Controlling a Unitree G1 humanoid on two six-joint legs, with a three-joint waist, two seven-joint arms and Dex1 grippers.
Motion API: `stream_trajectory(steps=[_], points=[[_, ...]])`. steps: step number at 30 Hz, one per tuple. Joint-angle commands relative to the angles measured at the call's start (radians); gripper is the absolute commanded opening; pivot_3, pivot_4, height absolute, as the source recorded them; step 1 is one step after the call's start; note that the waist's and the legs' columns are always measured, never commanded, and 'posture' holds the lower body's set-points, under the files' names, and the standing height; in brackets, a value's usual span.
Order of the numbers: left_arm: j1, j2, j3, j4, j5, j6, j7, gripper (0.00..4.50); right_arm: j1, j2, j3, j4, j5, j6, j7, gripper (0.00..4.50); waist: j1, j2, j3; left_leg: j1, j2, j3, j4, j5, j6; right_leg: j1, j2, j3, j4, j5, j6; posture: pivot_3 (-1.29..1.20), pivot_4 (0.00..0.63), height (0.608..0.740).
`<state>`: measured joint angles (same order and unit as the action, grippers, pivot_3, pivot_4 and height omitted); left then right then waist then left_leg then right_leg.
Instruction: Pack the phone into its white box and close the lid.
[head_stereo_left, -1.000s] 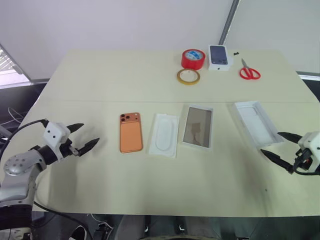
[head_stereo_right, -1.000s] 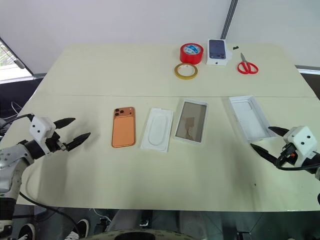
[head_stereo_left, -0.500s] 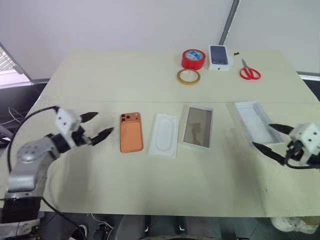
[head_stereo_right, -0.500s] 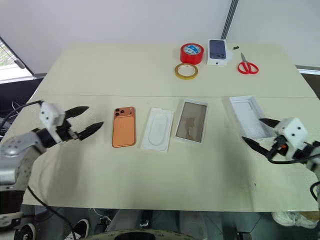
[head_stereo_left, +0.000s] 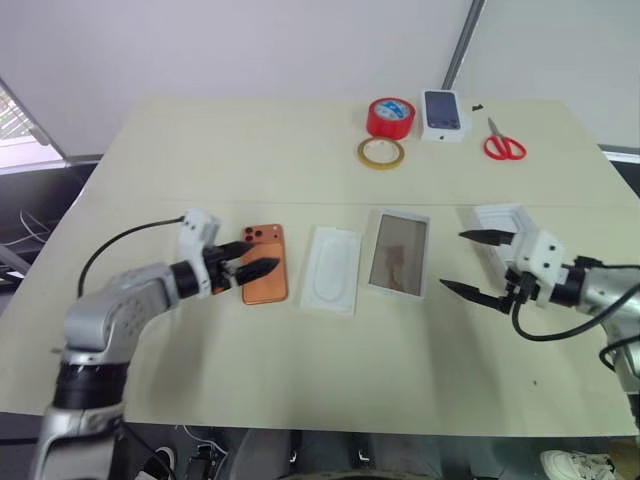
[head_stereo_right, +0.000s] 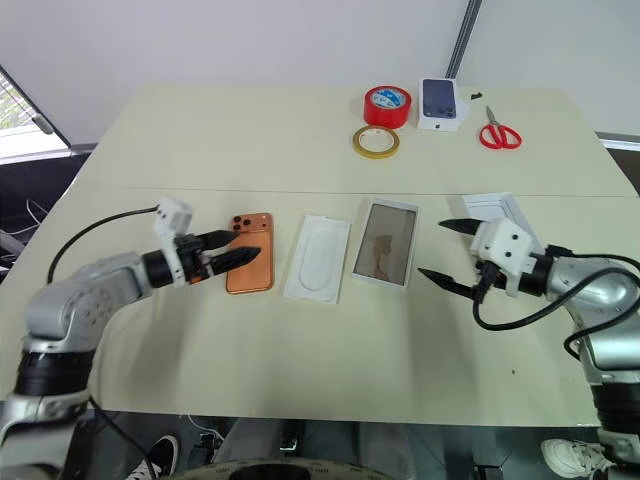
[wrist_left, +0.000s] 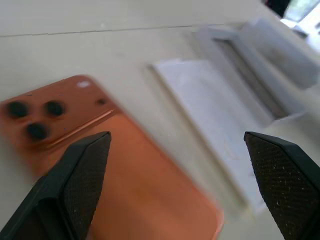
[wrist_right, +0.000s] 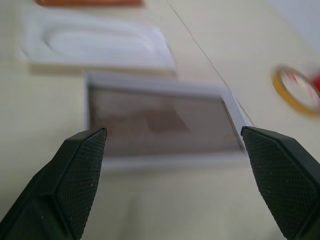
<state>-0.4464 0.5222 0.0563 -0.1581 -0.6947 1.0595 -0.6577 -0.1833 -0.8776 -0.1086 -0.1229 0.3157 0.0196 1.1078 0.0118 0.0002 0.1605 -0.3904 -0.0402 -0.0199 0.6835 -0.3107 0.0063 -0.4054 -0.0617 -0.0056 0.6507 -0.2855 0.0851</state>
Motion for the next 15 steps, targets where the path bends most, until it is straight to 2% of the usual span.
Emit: stream_trajectory(steps=[1,5,13,15], points=[[-0.066,-0.069,-0.01,0.033,-0.054,0.154,0.057,4.47,-0.072,0.023,0.04,-0.026,0.033,0.033,0.026,4.5,-0.004,0.0,0.0,0.0,0.0,0.0,0.0,0.001,-0.001,0.0,0.0,0.0,0.0,0.0,0.0,0.0,0.15,0.74],[-0.167,-0.156,-0.035,0.116,-0.025,0.272,0.141,4.47,-0.127,0.041,0.076,0.046,-0.011,-0.002,0.037,4.5,-0.001,-0.001,0.001,0.0,0.0,0.0,0.0,0.002,-0.003,0.0,0.001,0.0,0.001,0.0,0.0,0.0,0.15,0.74],[-0.174,-0.175,-0.035,0.153,0.011,0.297,0.181,4.47,-0.114,0.045,0.064,0.093,-0.03,-0.045,0.022,4.5,0.0,-0.001,0.0,0.0,0.0,0.0,0.0,0.004,-0.006,-0.001,0.001,0.0,0.002,0.0,0.0,0.0,0.15,0.74],[-0.18,-0.196,-0.001,0.149,-0.001,0.305,0.198,4.47,-0.109,0.05,0.061,0.088,-0.028,-0.041,0.011,4.5,0.0,-0.001,0.0,0.0,0.0,0.0,0.0,0.004,-0.006,-0.001,0.001,0.0,0.002,0.0,0.0,0.0,0.15,0.74]])
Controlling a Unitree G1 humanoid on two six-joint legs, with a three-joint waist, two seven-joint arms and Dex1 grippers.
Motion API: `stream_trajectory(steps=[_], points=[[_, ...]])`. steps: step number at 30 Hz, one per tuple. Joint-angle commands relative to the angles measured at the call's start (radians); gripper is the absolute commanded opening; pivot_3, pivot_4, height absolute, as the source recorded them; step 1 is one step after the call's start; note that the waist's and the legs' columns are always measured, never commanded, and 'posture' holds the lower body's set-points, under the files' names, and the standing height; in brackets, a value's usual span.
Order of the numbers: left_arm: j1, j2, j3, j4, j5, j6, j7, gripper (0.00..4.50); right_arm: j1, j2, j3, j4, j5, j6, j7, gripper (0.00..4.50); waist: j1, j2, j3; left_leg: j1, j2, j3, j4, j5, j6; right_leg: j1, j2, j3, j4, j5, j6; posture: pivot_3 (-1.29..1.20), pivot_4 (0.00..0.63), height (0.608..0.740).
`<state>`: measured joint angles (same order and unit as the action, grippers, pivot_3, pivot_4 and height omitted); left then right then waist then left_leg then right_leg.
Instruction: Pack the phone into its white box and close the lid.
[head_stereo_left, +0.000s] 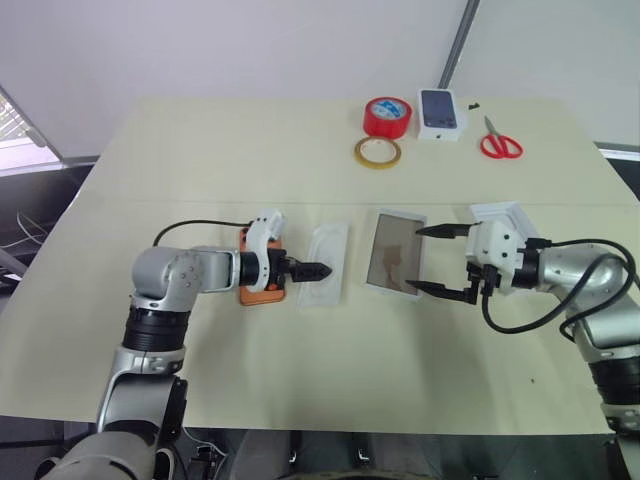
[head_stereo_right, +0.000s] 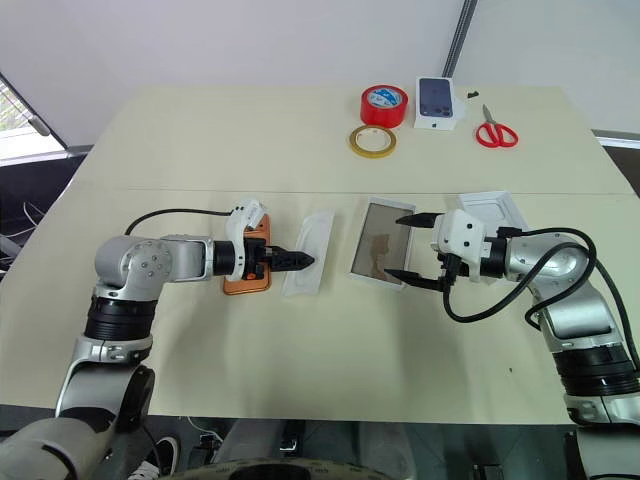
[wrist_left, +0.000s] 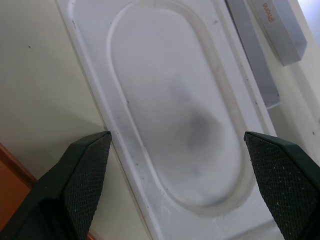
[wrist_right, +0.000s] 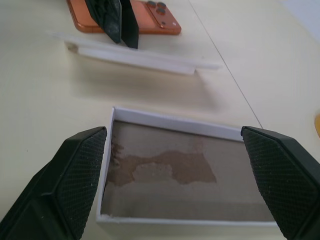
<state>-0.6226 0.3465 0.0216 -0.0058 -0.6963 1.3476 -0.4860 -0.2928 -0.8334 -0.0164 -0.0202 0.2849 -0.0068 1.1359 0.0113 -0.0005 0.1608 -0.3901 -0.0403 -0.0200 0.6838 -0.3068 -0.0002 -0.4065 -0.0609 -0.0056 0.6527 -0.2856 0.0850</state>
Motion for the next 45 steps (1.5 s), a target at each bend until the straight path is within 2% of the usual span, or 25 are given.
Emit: stream_trajectory(steps=[1,9,12,17,20,23,26,27,28,36,42,45], points=[[-0.009,-0.032,0.058,-0.003,-0.011,0.028,0.035,4.47,0.004,0.009,-0.03,-0.022,0.005,-0.012,-0.023,4.5,0.0,0.0,0.0,0.0,0.0,0.0,0.0,0.0,0.0,0.0,0.0,0.0,0.0,0.0,0.0,0.0,0.15,0.74],[-0.015,0.015,0.096,-0.025,0.0,0.035,0.043,4.47,0.032,0.023,-0.022,-0.03,-0.004,-0.025,-0.049,4.5,-0.003,0.0,0.0,0.0,0.0,0.0,0.0,0.0,-0.001,0.0,0.0,0.0,0.0,0.0,0.0,0.0,0.15,0.74],[-0.032,0.0,0.143,-0.01,-0.018,0.059,0.054,4.47,0.03,0.029,-0.019,-0.03,-0.008,-0.027,-0.052,4.5,-0.002,0.0,0.0,0.0,0.0,0.0,0.0,0.0,-0.001,0.0,0.0,0.0,0.001,0.0,0.0,0.0,0.15,0.74],[-0.001,-0.012,0.097,0.012,-0.013,0.077,0.034,4.47,0.004,0.037,-0.009,-0.018,-0.012,-0.031,-0.053,4.5,0.0,0.0,0.0,0.0,0.0,0.0,0.0,0.0,-0.001,0.0,0.0,0.0,0.0,0.0,0.0,0.0,0.15,0.74],[0.01,-0.047,0.099,0.032,-0.014,0.077,0.036,3.7,-0.016,0.035,-0.007,-0.018,-0.012,-0.027,-0.049,4.5,0.0,0.0,0.0,0.0,0.0,0.0,0.0,0.0,-0.001,0.0,0.0,0.0,0.001,0.0,0.0,0.0,0.15,0.74],[0.01,-0.07,0.113,0.049,-0.016,0.084,0.039,2.12,-0.024,0.035,-0.005,-0.016,-0.017,-0.028,-0.048,4.5,0.0,0.0,0.0,0.0,0.0,0.0,0.0,0.0,-0.001,-0.001,0.0,0.0,0.001,0.0,0.0,0.0,0.15,0.74],[0.026,-0.063,0.078,0.06,0.007,0.082,0.038,0.69,-0.024,0.036,-0.005,-0.022,-0.022,-0.029,-0.052,4.5,-0.001,0.0,0.0,0.0,0.0,0.0,0.0,0.0,-0.001,-0.001,0.0,0.0,0.001,0.0,0.0,0.0,0.15,0.74],[0.03,-0.061,0.07,0.064,0.012,0.085,0.037,0.26,-0.022,0.037,-0.005,-0.029,-0.02,-0.025,-0.052,4.5,0.0,0.0,0.0,0.0,0.0,0.0,0.0,0.0,-0.001,-0.001,0.0,0.0,0.001,0.0,0.0,0.0,0.15,0.74],[0.032,-0.061,0.067,0.068,0.014,0.087,0.036,0.08,-0.022,0.039,-0.004,-0.033,-0.019,-0.022,-0.053,4.5,0.0,0.0,0.0,0.0,0.0,0.0,0.0,0.0,-0.001,-0.001,0.0,0.0,0.001,0.0,0.0,0.0,0.15,0.74],[0.003,-0.096,0.124,0.097,0.014,0.074,0.057,0.08,0.025,0.037,0.006,-0.066,-0.014,-0.004,-0.036,4.5,0.001,0.0,0.0,0.0,0.0,0.0,0.0,0.0,-0.001,0.0,0.0,0.0,0.001,0.0,0.0,0.0,0.15,0.74],[-0.058,-0.167,0.319,0.101,-0.051,0.132,0.114,0.08,0.043,0.065,0.042,-0.123,-0.002,0.052,-0.039,4.5,-0.002,0.0,0.0,0.0,0.0,0.0,0.0,0.0,-0.001,-0.001,0.0,0.0,0.001,0.0,0.0,0.0,0.15,0.74],[-0.083,-0.193,0.4,0.098,-0.05,0.127,0.164,0.08,0.035,0.09,0.093,-0.14,-0.018,0.141,-0.055,4.5,-0.001,-0.001,0.0,0.0,0.0,0.0,0.0,0.001,-0.001,-0.001,0.0,0.0,0.001,0.0,0.0,0.0,0.15,0.74]])
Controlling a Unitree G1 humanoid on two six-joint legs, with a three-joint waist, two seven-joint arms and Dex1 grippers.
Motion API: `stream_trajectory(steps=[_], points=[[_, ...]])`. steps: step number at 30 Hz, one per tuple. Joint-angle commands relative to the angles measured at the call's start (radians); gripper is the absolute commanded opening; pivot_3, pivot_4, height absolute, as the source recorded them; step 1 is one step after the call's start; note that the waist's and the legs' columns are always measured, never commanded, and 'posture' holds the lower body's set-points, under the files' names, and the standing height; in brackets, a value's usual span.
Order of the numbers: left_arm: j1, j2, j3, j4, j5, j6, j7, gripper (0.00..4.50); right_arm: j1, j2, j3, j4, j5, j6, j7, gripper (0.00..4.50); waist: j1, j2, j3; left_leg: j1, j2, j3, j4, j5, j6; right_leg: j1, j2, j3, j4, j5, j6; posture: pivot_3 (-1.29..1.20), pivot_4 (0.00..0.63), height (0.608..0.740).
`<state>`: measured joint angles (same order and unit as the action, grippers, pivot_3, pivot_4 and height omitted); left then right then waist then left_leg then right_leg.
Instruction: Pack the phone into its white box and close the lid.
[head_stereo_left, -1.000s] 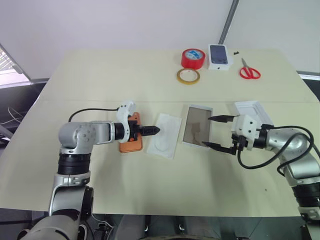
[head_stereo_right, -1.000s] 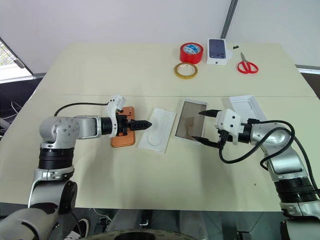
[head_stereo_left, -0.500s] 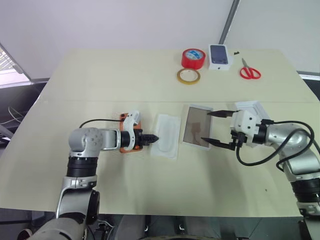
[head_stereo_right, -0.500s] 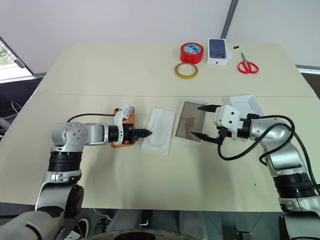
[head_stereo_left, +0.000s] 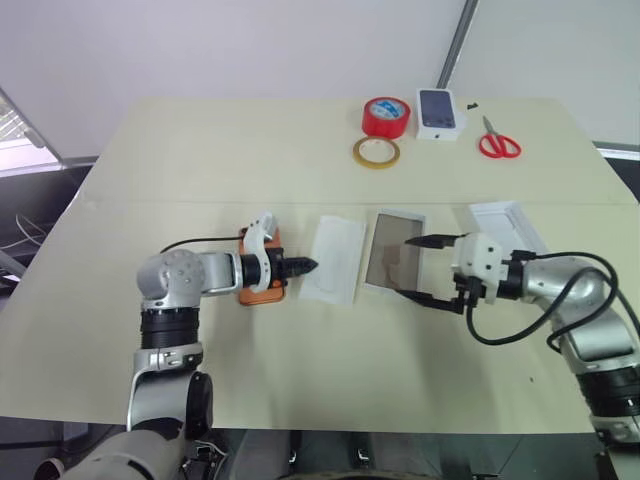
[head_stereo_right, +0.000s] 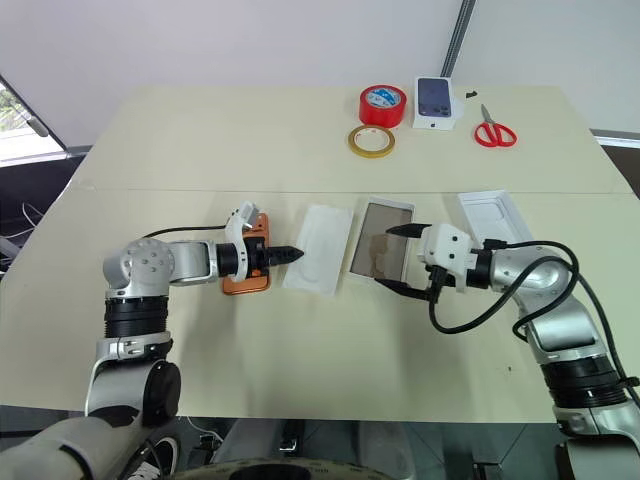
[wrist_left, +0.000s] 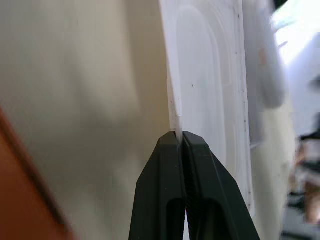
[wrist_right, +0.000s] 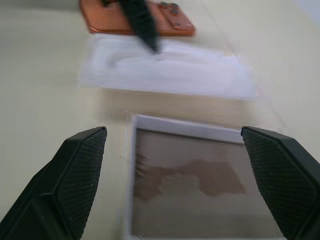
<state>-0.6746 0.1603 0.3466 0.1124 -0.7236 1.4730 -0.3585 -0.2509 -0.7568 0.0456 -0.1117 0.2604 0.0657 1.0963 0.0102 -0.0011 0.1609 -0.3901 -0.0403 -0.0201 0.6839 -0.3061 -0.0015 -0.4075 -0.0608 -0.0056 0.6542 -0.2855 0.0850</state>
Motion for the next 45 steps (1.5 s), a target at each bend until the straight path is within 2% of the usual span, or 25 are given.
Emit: stream_trajectory(steps=[1,4,6,7,9,15,24,28,29,30,32,34,35,40,45], points=[[-0.03,-0.008,0.078,-0.03,-0.02,-0.005,0.046,0.08,-0.012,0.014,0.058,-0.045,-0.018,0.095,-0.02,4.5,0.0,0.0,0.0,0.0,0.0,0.0,0.0,0.0,0.0,0.0,0.0,0.0,0.0,0.0,0.0,0.0,0.15,0.74],[-0.033,-0.014,0.091,-0.044,-0.022,-0.007,0.065,0.08,-0.034,0.013,0.118,-0.004,-0.09,0.136,-0.037,4.5,0.001,0.0,0.0,0.0,0.0,0.0,0.0,0.0,0.0,0.0,0.0,0.0,0.0,0.0,0.0,0.0,0.15,0.74],[-0.033,-0.02,0.097,-0.053,-0.023,-0.016,0.077,0.08,-0.056,0.022,0.135,0.031,-0.083,0.181,-0.025,4.5,0.001,0.0,0.0,0.0,0.0,0.0,0.0,0.0,0.0,0.0,0.0,0.0,0.0,0.0,0.0,0.0,0.15,0.74],[-0.032,-0.022,0.098,-0.056,-0.023,-0.018,0.082,0.0,-0.061,0.025,0.136,0.039,-0.073,0.187,-0.016,3.98,0.001,0.0,0.0,0.0,0.0,0.0,0.0,0.0,0.0,0.0,0.0,0.0,0.0,0.0,0.0,0.0,0.15,0.74],[-0.028,-0.023,0.092,-0.07,-0.017,-0.03,0.095,0.0,-0.063,0.022,0.141,0.043,-0.075,0.174,0.0,3.23,0.002,0.0,0.0,0.0,0.0,0.0,0.0,0.0,0.0,0.0,0.0,0.0,0.0,0.0,0.0,0.0,0.15,0.74],[-0.031,-0.052,0.103,-0.114,-0.034,-0.022,0.128,0.0,-0.08,0.032,0.156,0.042,-0.075,0.164,0.036,0.03,0.001,0.0,0.0,0.0,0.0,0.0,0.0,0.0,-0.001,0.0,0.0,0.0,0.0,0.0,0.0,0.0,0.15,0.74],[-0.052,-0.159,0.142,-0.154,-0.057,0.028,0.193,0.0,-0.094,0.116,0.195,-0.017,-0.078,0.17,0.012,0.03,0.001,-0.001,0.0,0.0,0.0,0.0,0.0,0.0,-0.001,0.0,0.0,0.0,0.0,0.0,0.0,0.0,0.15,0.74],[-0.037,-0.185,0.139,-0.161,-0.052,0.028,0.213,0.0,-0.081,0.104,0.185,-0.049,-0.055,0.188,0.032,0.03,0.001,-0.001,0.001,0.0,0.0,0.0,0.0,0.0,-0.001,0.0,0.0,0.0,0.0,0.0,0.0,0.0,0.15,0.74],[-0.032,-0.184,0.131,-0.163,-0.05,0.028,0.213,0.0,-0.073,0.093,0.18,-0.06,-0.057,0.192,0.033,0.6,0.001,-0.001,0.001,0.0,0.0,0.0,0.0,0.0,-0.001,0.0,0.0,0.0,0.0,0.0,0.0,0.0,0.15,0.74],[-0.026,-0.181,0.121,-0.167,-0.045,0.026,0.213,0.0,-0.067,0.085,0.174,-0.069,-0.06,0.196,0.028,0.87,0.001,-0.001,0.001,0.0,0.0,0.0,0.0,0.0,-0.001,0.0,0.0,0.0,0.0,0.0,0.0,0.0,0.15,0.74],[-0.017,-0.181,0.111,-0.168,-0.04,0.023,0.216,0.0,-0.043,0.061,0.144,-0.113,-0.031,0.233,0.03,1.92,0.001,-0.001,0.001,0.0,0.0,0.0,0.0,0.0,-0.001,0.0,0.0,0.0,0.0,0.0,0.0,0.0,0.15,0.74],[-0.014,-0.183,0.102,-0.169,-0.041,0.017,0.216,0.0,-0.009,0.018,0.084,-0.164,0.013,0.278,0.034,2.98,0.003,-0.001,0.001,0.0,0.0,0.0,0.0,0.0,-0.001,0.0,0.0,0.0,0.0,0.0,0.0,0.0,0.15,0.74],[-0.012,-0.182,0.093,-0.172,-0.041,0.015,0.213,0.0,0.014,-0.007,0.047,-0.184,0.039,0.299,0.038,3.35,0.005,-0.002,0.001,0.0,0.0,0.0,0.0,0.0,-0.001,0.0,0.0,0.0,0.0,0.0,0.0,0.0,0.15,0.74],[0.0,-0.193,0.059,-0.169,-0.04,0.012,0.21,0.0,0.111,-0.082,-0.121,-0.138,0.091,0.306,0.02,3.35,0.004,-0.002,0.001,-0.001,-0.001,-0.001,0.0,0.0,-0.001,0.0,0.0,0.0,-0.001,0.0,0.0,0.0,0.15,0.74],[0.01,-0.199,-0.006,-0.162,-0.036,0.008,0.187,0.0,0.131,-0.065,-0.187,-0.047,0.089,0.214,0.001,3.35,0.0,-0.003,0.001,-0.001,-0.001,-0.001,-0.001,0.0,-0.001,0.0,0.0,0.0,-0.001,0.0,0.0,0.0,0.15,0.74]])
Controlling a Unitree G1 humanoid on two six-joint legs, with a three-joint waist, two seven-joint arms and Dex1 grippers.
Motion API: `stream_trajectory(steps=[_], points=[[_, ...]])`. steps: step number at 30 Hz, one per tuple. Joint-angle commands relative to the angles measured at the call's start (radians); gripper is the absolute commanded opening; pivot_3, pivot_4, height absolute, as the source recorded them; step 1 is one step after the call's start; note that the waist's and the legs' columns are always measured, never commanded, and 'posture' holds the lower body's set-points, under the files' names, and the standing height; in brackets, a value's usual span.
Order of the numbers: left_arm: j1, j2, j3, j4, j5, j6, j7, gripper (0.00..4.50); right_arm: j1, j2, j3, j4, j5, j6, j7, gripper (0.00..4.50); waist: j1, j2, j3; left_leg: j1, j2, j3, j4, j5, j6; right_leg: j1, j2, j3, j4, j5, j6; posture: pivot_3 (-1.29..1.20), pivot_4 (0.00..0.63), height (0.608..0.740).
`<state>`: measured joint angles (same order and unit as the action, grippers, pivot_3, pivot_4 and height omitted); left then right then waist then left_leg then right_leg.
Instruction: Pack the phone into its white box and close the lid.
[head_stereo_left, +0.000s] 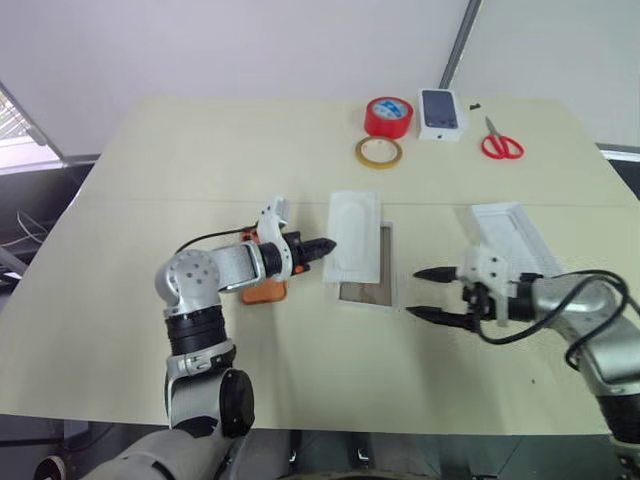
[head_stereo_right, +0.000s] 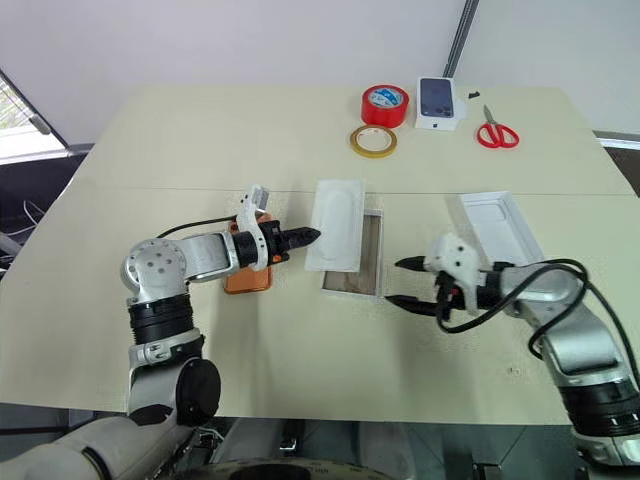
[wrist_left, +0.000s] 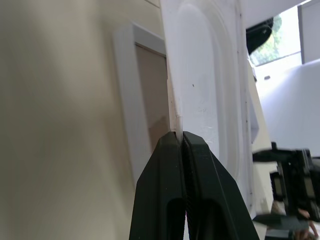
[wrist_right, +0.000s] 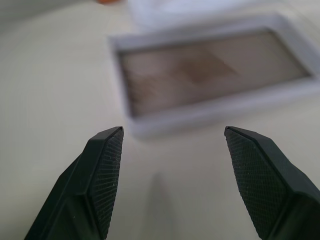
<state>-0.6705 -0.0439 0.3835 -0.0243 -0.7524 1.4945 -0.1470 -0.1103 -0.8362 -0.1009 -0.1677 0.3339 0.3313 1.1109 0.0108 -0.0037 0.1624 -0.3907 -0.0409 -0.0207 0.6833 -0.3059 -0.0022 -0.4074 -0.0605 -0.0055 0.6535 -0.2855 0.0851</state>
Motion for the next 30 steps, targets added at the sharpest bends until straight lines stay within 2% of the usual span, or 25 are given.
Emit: stream_trajectory(steps=[1,3,5,8,12,16,19,22,23,25,27,30], points=[[0.014,0.01,-0.066,-0.02,0.002,-0.022,-0.031,0.0,-0.015,0.028,-0.043,0.019,0.011,-0.068,-0.032,3.35,-0.002,0.0,0.0,0.0,0.0,0.0,0.0,0.0,0.0,0.0,0.0,0.0,0.0,0.0,0.0,0.0,0.15,0.74],[0.024,0.016,-0.092,-0.012,0.01,-0.038,-0.04,0.0,-0.018,0.041,-0.039,0.03,-0.004,-0.094,-0.055,3.35,-0.001,0.0,0.0,0.0,0.0,0.0,0.0,0.0,-0.001,0.0,0.0,0.0,0.001,0.0,0.0,0.0,0.15,0.74],[0.025,0.018,-0.105,-0.008,0.008,-0.046,-0.047,0.66,-0.007,0.043,-0.032,0.023,-0.011,-0.106,-0.059,3.41,0.002,0.0,0.0,0.0,0.0,0.0,0.0,0.0,-0.001,0.0,0.0,0.0,0.001,0.0,0.0,0.0,0.15,0.74],[0.018,0.013,-0.101,-0.012,0.006,-0.057,-0.038,1.94,-0.004,0.049,-0.025,0.01,-0.01,-0.112,-0.071,3.41,0.002,0.0,0.0,0.0,0.0,0.0,0.0,0.0,-0.001,0.0,0.0,0.0,0.001,0.0,0.0,0.0,0.15,0.74],[-0.01,0.002,-0.055,-0.024,-0.028,-0.058,-0.033,3.96,-0.036,0.066,-0.015,0.021,-0.02,-0.132,-0.097,3.41,0.001,0.0,0.0,0.0,0.0,0.0,0.0,0.0,-0.001,0.0,0.0,0.0,0.0,0.0,0.0,0.0,0.15,0.74],[-0.047,-0.002,-0.008,-0.061,-0.071,-0.036,-0.029,3.96,-0.102,0.103,-0.007,0.036,0.003,-0.11,-0.128,3.41,-0.002,0.0,0.0,0.0,0.0,0.0,0.0,0.001,-0.001,0.0,0.0,0.0,0.001,0.0,0.0,0.0,0.15,0.74],[-0.034,0.046,-0.04,-0.116,-0.077,-0.078,-0.074,3.96,-0.151,0.127,0.011,0.03,0.022,-0.082,-0.128,3.41,-0.001,0.0,0.0,0.0,0.0,0.0,0.0,0.001,-0.001,0.0,0.0,0.0,0.001,0.0,0.0,0.0,0.15,0.74],[0.03,0.136,-0.139,-0.226,-0.025,-0.282,-0.206,4.0,-0.204,0.153,0.04,0.007,0.082,0.023,-0.114,2.48,-0.002,0.0,0.0,0.0,0.0,0.0,0.0,0.001,-0.002,-0.001,0.0,0.0,0.001,0.0,0.0,0.0,0.15,0.74],[0.066,0.21,-0.222,-0.26,0.043,-0.382,-0.271,4.0,-0.209,0.149,0.069,-0.003,0.061,0.022,-0.104,2.11,-0.004,0.0,0.0,0.0,0.0,0.0,0.0,0.001,-0.002,-0.001,0.0,0.0,0.001,0.0,0.0,0.0,0.15,0.74],[0.144,0.342,-0.325,-0.286,0.108,-0.529,-0.438,4.0,-0.216,0.146,0.141,0.007,-0.034,-0.045,-0.108,0.98,-0.007,0.001,-0.001,0.0,0.0,0.0,-0.001,0.001,-0.002,-0.001,0.0,0.0,0.001,0.0,0.0,0.0,0.15,0.74],[0.217,0.437,-0.369,-0.26,0.179,-0.688,-0.543,4.0,-0.237,0.175,0.184,0.018,-0.034,-0.03,-0.106,0.03,-0.006,0.002,-0.001,0.001,0.0,0.0,-0.002,0.001,-0.003,-0.001,0.0,0.0,0.001,0.0,0.0,0.0,0.15,0.74],[0.298,0.524,-0.388,-0.208,0.261,-0.897,-0.648,4.0,-0.259,0.212,0.258,0.07,-0.1,-0.068,-0.117,0.03,-0.006,0.002,-0.001,0.001,0.0,0.0,-0.002,0.001,-0.002,-0.001,0.0,0.0,0.0,0.0,-0.001,0.0,0.15,0.74]])
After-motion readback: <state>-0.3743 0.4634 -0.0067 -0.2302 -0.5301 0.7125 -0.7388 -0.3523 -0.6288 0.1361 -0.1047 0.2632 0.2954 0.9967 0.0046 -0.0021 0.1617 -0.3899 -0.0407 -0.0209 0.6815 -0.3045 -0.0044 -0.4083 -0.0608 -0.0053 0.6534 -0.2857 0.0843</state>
